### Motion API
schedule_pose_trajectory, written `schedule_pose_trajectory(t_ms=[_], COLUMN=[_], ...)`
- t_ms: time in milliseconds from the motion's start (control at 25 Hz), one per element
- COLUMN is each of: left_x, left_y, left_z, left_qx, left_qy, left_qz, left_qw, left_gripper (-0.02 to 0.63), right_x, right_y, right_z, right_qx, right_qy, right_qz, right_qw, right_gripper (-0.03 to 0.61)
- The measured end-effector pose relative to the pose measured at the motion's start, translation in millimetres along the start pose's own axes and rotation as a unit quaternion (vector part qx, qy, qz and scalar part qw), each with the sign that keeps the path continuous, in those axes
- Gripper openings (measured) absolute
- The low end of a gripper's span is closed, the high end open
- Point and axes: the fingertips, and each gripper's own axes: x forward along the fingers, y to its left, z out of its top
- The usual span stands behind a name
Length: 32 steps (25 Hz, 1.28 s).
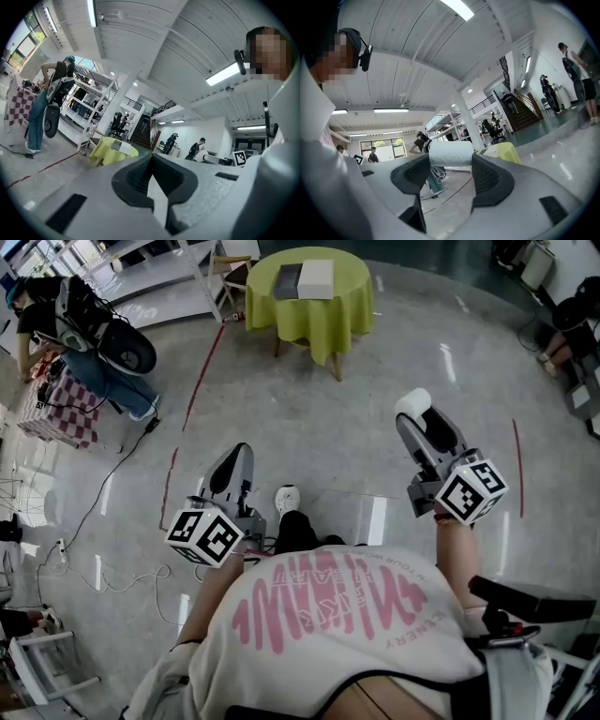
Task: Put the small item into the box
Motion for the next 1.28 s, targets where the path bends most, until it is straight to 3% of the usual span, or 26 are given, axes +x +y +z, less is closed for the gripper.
schedule_pose_trajectory(t_ms=[400,880,1280], left_x=[60.1,155.3,237.1], left_y=[40.4,103.1,173.1], left_z=[0.4,47.6,110.3], left_qx=[-0.019,-0.014,0.004], left_qy=[0.017,0.011,0.012], left_qz=[-0.014,-0.052,-0.087], left_qw=[0.9996,0.9985,0.9962], left_gripper=[0.006,0.008,0.008], right_x=[43.8,129.6,236.5], right_y=[-38.5,-72.1,-84.3], right_z=[-8.3,9.7,43.3], right_qx=[0.000,-0.004,-0.021], right_qy=[0.025,0.012,-0.006], right_qz=[-0.040,-0.072,-0.091], right_qw=[0.999,0.997,0.996], right_gripper=[0.275,0.276,0.275])
